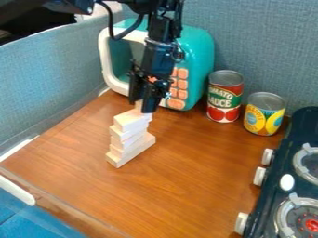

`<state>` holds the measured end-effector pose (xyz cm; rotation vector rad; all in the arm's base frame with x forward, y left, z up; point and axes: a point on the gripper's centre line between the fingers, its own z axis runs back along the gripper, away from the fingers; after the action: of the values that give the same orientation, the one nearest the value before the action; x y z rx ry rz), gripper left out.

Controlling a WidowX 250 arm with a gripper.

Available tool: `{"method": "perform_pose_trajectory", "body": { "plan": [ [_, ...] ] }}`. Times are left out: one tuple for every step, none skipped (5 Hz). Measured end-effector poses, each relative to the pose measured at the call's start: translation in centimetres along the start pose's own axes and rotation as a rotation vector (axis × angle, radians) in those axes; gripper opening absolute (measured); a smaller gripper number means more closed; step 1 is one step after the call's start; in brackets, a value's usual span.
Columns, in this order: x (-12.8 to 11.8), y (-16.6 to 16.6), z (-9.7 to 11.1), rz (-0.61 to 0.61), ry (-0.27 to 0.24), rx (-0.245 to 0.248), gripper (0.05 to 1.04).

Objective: Remove the L rectangle from the tower.

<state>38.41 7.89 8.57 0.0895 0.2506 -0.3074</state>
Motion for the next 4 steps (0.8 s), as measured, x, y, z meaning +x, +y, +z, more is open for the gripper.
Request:
{"method": "perform_pose_trajectory", "body": {
  "plan": [
    [0.1,-0.2,0.0,0.0,-0.01,-0.014,0.526],
    [-0.6,0.4,1.5,0.047,-0.075,-0.042,0.526],
    [-1.6,1.6,4.5,0.121,-0.145,-0.024,0.525],
    [-1.7,1.8,5.1,0.142,-0.164,-0.034,0.525]
  ]
}}
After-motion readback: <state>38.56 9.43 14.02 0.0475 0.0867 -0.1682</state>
